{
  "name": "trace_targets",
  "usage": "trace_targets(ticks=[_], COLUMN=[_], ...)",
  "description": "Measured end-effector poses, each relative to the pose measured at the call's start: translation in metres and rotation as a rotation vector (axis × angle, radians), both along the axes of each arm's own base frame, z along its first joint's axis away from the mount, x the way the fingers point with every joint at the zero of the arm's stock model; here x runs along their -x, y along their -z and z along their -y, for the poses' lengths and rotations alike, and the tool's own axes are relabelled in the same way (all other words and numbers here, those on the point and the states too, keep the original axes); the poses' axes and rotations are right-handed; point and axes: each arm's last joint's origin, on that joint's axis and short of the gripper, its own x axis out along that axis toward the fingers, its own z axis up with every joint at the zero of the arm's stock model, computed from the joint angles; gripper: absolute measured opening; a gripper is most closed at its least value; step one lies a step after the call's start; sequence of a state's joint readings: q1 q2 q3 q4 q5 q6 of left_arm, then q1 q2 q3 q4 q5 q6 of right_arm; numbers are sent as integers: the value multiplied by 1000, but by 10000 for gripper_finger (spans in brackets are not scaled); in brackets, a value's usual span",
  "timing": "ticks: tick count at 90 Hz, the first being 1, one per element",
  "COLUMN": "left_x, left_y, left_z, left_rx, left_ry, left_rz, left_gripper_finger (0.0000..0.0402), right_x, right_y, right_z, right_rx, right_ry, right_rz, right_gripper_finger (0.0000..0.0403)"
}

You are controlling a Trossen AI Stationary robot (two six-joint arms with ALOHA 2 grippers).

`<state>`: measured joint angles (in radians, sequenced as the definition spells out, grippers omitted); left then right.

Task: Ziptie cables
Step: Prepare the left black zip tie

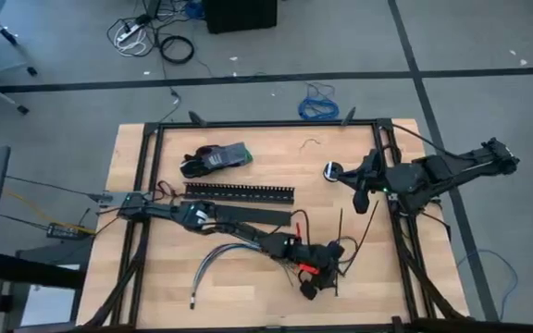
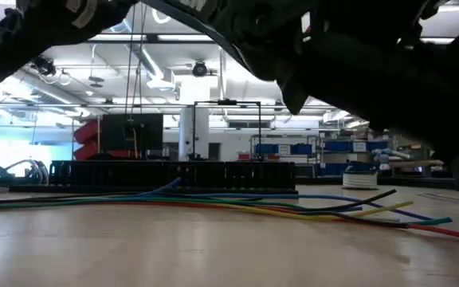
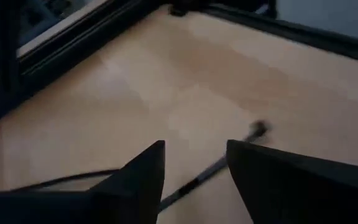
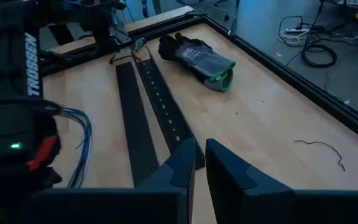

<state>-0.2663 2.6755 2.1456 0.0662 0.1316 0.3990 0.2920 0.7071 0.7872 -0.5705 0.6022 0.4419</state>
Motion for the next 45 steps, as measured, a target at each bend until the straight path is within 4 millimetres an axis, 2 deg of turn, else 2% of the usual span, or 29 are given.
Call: trace_targets(ticks=[9,27,36,45], left_x=[-3,-6,-6,-6], left_y=[-5,-13,-10,-8], left_z=[-8,-10,-17,-22], left_rx=[46,77,49,32], left_ry=[-22,-62,-107,-138], left_rz=[-30,-28,-60,-71], left_gripper_finger=[167,157,121,62], right_x=[0,0,1,1], right_y=[0,0,1,1], right_z=[0,0,0,0], right_rx=[0,1,3,6], right_ry=[0,0,-1,-2], right_rz=[0,-5,-10,-17], right_gripper_finger=[35,35,32,21])
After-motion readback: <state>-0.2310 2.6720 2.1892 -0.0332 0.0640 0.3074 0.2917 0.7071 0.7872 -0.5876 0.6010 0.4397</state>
